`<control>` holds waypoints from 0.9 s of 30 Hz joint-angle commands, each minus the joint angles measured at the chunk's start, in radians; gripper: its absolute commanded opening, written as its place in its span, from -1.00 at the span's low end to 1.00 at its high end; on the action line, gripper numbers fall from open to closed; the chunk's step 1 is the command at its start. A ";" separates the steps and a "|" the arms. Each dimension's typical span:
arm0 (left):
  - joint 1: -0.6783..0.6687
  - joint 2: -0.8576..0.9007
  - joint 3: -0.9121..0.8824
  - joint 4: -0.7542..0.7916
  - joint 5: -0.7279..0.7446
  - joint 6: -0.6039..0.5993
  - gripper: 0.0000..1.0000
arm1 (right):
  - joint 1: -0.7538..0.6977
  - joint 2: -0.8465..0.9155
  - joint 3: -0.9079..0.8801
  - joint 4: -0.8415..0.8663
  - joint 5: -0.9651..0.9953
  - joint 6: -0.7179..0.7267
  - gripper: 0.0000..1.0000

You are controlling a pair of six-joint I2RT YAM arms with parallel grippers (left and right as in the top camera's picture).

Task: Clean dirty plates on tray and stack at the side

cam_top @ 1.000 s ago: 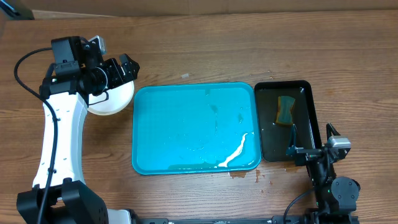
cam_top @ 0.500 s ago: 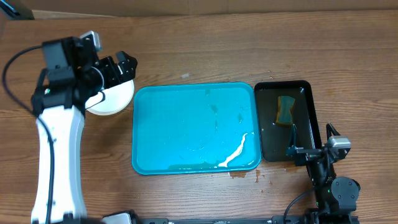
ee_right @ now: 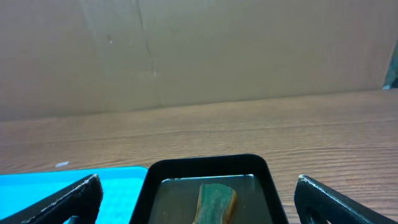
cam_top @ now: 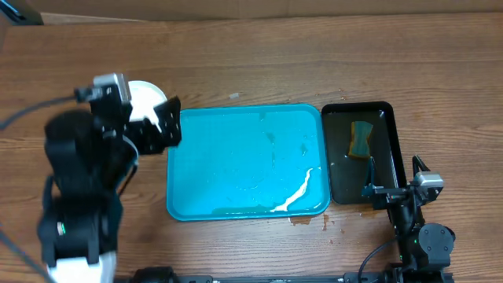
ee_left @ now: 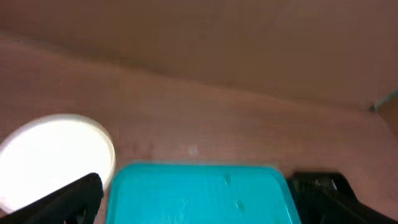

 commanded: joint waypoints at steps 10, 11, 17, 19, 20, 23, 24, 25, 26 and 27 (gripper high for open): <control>-0.003 -0.614 -0.607 0.719 -0.144 0.016 1.00 | -0.001 -0.011 -0.011 0.003 0.002 -0.006 1.00; -0.003 -0.650 -0.644 0.752 -0.149 0.016 1.00 | -0.001 -0.011 -0.011 0.003 0.002 -0.006 1.00; -0.003 -0.847 -0.860 0.903 -0.150 0.015 1.00 | -0.001 -0.011 -0.011 0.003 0.002 -0.006 1.00; -0.003 -0.880 -0.903 0.915 -0.150 0.016 1.00 | -0.001 -0.011 -0.011 0.003 0.002 -0.006 1.00; -0.003 -0.895 -0.924 0.917 -0.150 0.015 1.00 | -0.001 -0.011 -0.011 0.003 0.002 -0.006 1.00; -0.003 -0.908 -0.974 0.924 -0.149 0.011 1.00 | -0.001 -0.011 -0.011 0.003 0.002 -0.006 1.00; -0.003 -0.908 -0.986 0.923 -0.149 0.011 1.00 | -0.001 -0.011 -0.011 0.003 0.002 -0.006 1.00; -0.003 -0.908 -1.002 0.923 -0.145 0.011 1.00 | -0.001 -0.011 -0.011 0.003 0.002 -0.006 1.00; -0.003 -0.908 -1.014 0.920 -0.145 0.011 0.99 | -0.001 -0.011 -0.011 0.003 0.002 -0.006 1.00; -0.003 -0.908 -1.030 0.912 -0.145 0.011 1.00 | -0.001 -0.011 -0.011 0.003 0.002 -0.006 1.00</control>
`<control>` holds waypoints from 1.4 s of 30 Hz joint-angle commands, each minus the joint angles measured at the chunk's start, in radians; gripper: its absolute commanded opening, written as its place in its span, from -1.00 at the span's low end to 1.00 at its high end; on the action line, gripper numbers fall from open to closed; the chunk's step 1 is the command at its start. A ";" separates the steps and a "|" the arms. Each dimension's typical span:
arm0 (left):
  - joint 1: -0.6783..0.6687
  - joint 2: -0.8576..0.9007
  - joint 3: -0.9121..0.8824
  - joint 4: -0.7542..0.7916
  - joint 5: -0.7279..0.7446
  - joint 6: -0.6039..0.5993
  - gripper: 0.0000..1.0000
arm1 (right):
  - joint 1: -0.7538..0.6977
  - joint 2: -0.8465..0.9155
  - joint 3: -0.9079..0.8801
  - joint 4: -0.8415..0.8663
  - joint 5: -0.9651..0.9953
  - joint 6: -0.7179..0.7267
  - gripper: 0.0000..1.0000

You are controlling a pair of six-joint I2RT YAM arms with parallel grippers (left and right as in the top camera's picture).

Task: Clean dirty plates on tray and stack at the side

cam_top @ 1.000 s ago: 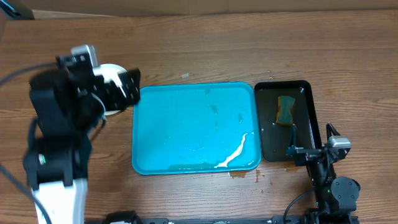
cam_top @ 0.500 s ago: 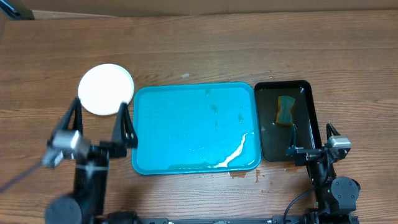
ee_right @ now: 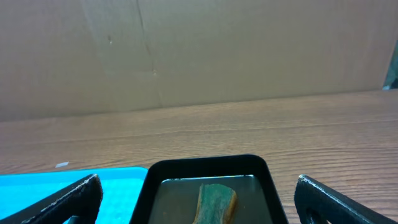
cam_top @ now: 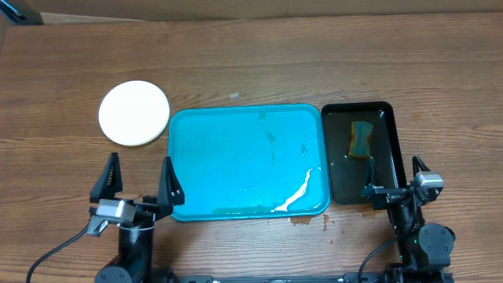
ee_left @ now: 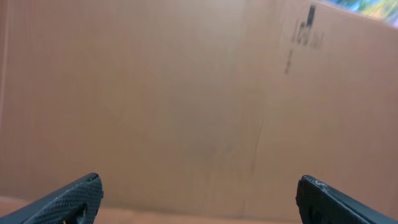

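A white plate (cam_top: 134, 112) lies on the wood table left of the blue tray (cam_top: 204, 157). The tray holds no plate, only wet streaks and a white smear. A green sponge (cam_top: 361, 139) lies in the black water tray (cam_top: 387, 118), also seen as the sponge (ee_right: 216, 203) in the right wrist view. My left gripper (cam_top: 137, 181) is open at the table's near edge, left of the tray's front corner, holding nothing; its wrist view (ee_left: 199, 196) faces a cardboard wall. My right gripper (cam_top: 393, 177) is open and empty at the near end of the black tray.
A brown cardboard wall (ee_right: 199, 56) stands behind the table. A small white scrap (cam_top: 233, 96) lies beyond the blue tray. Brown spill marks (cam_top: 302, 221) dot the table at the tray's front right corner.
My left arm was stretched out by the white plate with its gripper open next to it; now it is drawn back to the table's near edge, still open. The plate lies uncovered. The right arm is unchanged.
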 commanded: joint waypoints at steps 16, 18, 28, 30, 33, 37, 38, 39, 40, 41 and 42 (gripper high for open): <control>0.000 -0.014 -0.147 -0.344 -0.082 0.066 1.00 | -0.001 -0.010 -0.011 0.003 0.002 -0.006 1.00; 0.000 -0.014 -0.147 -0.344 -0.082 0.115 1.00 | -0.001 -0.010 -0.011 0.003 0.002 -0.006 1.00; 0.000 -0.014 -0.147 -0.343 -0.081 0.150 1.00 | -0.001 -0.010 -0.011 0.003 0.002 -0.006 1.00; 0.000 -0.014 -0.147 -0.343 -0.081 0.150 1.00 | -0.001 -0.010 -0.011 0.003 0.002 -0.006 1.00; 0.000 -0.014 -0.147 -0.343 -0.081 0.150 1.00 | -0.001 -0.010 -0.011 0.003 0.002 -0.006 1.00; 0.000 -0.014 -0.147 -0.343 -0.081 0.150 1.00 | -0.001 -0.010 -0.011 0.003 0.002 -0.006 1.00; 0.000 -0.014 -0.147 -0.343 -0.081 0.150 1.00 | -0.001 -0.010 -0.011 0.003 0.002 -0.006 1.00; 0.000 -0.014 -0.147 -0.343 -0.081 0.150 1.00 | -0.001 -0.010 -0.011 0.003 0.002 -0.006 1.00; 0.000 -0.014 -0.147 -0.343 -0.081 0.150 1.00 | -0.001 -0.010 -0.011 0.003 0.002 -0.006 1.00; 0.000 -0.014 -0.147 -0.343 -0.081 0.150 1.00 | -0.001 -0.010 -0.011 0.003 0.002 -0.006 1.00; 0.000 -0.014 -0.147 -0.343 -0.081 0.150 1.00 | -0.001 -0.010 -0.011 0.003 0.002 -0.006 1.00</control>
